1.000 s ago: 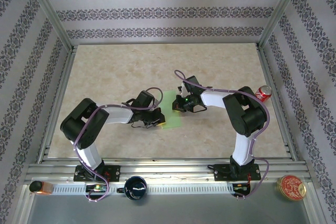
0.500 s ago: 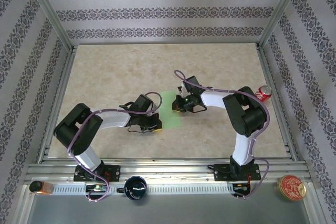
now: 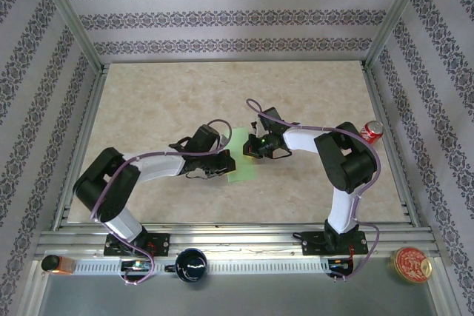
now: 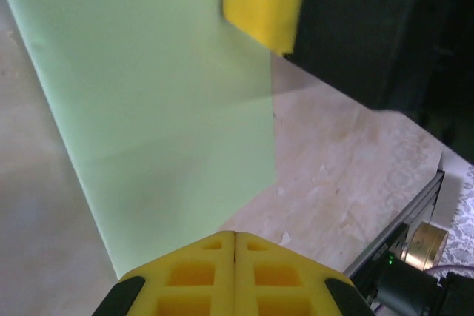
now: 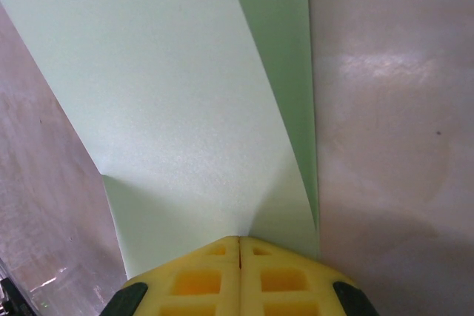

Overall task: Fold a paper plane with a square sheet of paper (pick it up from the middle)
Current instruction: First fold the square sheet of paper in half at the center of the table.

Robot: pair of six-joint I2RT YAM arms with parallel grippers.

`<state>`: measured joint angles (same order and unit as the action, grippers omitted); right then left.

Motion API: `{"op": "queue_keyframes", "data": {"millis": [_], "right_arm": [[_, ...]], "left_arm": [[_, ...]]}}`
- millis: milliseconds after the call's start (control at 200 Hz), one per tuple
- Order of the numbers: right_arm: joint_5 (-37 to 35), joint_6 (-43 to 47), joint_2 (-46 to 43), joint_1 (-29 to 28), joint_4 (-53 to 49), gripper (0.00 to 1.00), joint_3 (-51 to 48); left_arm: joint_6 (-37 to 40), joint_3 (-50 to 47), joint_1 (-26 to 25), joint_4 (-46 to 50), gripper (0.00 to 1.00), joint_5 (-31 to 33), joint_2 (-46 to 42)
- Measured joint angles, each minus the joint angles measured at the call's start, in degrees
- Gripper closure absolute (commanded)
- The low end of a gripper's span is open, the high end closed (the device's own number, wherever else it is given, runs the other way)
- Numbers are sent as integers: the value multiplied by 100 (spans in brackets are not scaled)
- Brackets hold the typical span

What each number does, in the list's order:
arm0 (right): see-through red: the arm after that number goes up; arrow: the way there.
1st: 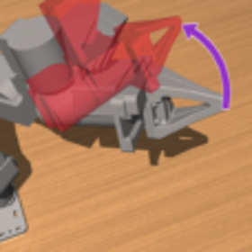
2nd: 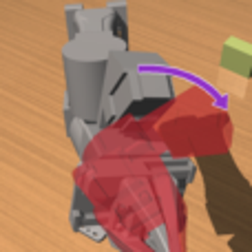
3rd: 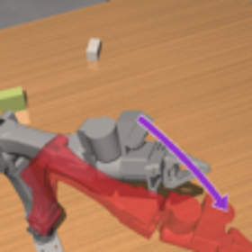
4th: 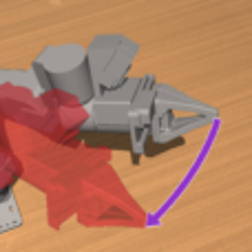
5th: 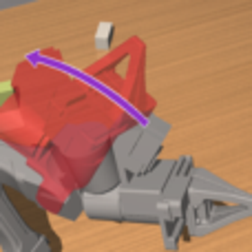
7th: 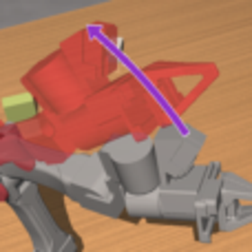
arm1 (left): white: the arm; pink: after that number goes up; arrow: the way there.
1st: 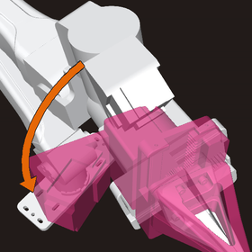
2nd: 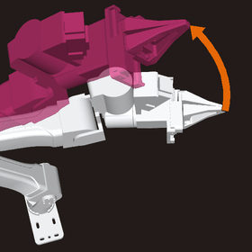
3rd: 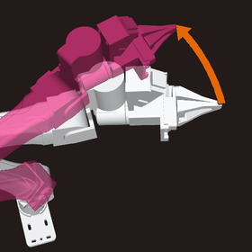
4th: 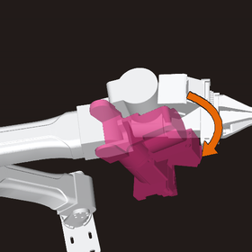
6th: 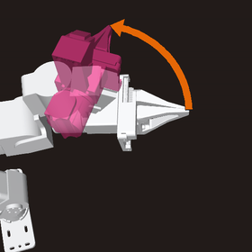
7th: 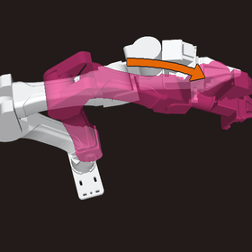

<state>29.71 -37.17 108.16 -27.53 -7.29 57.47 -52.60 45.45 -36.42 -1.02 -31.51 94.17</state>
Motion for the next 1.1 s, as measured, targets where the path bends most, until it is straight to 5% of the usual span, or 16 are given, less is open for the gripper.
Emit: {"op": "queue_keyframes", "data": {"millis": [455,759,1099], "right_arm": [[0,0,0,-2,-2,100,0],[0,0,0,-2,-4,100,0],[0,2,0,-2,-7,100,0]], "left_arm": [[-343,-940,4,-988,100,-22,92],[-341,-1300,2,-778,98,-107,-337],[-157,-356,199,-83,98,-118,-815]]}}
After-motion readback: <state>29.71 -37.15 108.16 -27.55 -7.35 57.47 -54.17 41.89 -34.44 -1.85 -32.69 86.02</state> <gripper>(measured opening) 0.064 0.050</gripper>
